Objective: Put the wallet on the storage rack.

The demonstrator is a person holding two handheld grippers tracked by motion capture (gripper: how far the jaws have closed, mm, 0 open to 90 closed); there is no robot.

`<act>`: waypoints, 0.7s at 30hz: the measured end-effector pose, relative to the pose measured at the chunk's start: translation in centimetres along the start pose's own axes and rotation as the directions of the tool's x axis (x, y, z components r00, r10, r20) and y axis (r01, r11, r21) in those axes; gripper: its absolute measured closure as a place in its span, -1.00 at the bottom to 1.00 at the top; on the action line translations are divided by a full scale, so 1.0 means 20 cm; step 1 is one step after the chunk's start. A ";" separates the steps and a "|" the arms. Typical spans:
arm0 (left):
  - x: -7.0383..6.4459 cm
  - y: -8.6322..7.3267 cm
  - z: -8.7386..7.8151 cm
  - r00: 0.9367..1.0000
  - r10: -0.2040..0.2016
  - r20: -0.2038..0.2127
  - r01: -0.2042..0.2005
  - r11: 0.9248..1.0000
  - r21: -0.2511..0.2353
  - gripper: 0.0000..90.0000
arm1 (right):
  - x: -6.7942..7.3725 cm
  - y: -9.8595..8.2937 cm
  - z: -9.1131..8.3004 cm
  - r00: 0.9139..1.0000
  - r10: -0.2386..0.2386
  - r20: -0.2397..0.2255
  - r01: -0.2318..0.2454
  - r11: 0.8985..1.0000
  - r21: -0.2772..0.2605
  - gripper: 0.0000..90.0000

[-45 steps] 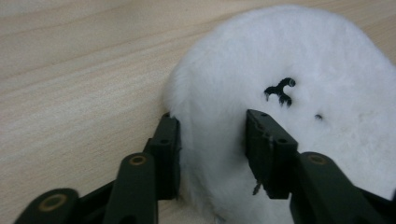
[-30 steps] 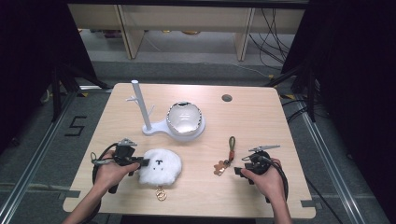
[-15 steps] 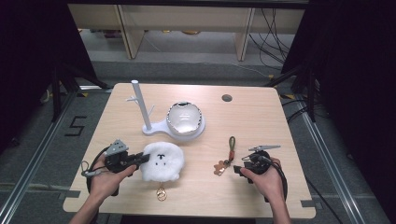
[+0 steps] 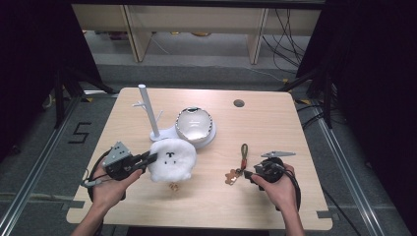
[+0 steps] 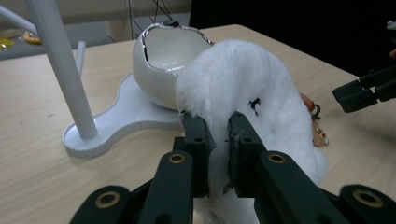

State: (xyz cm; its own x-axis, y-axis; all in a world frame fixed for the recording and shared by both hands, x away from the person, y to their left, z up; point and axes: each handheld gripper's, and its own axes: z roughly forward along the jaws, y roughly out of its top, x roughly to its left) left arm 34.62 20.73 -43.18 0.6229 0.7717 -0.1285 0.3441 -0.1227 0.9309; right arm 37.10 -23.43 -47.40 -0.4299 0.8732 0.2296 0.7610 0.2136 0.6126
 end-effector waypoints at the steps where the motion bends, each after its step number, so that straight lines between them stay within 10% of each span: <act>1: 0.00 0.01 0.00 1.000 0.000 0.001 0.000 1.000 -0.014 0.77 | 0.01 0.01 0.00 1.000 -0.007 -0.014 0.007 0.999 -0.038 0.03; 21: -0.03 0.14 0.03 0.999 0.045 0.008 -0.044 0.995 -0.091 0.77 | 0.23 0.21 -0.03 0.986 -0.128 -0.110 0.096 0.962 -0.256 0.03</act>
State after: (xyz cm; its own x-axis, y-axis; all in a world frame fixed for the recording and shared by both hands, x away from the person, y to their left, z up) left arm 35.67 19.52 -40.65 0.6432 0.7604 -0.0893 0.2511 -0.0994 0.9628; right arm 38.09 -18.72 -43.29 -0.5743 0.7853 0.2312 0.5661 0.1770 0.8051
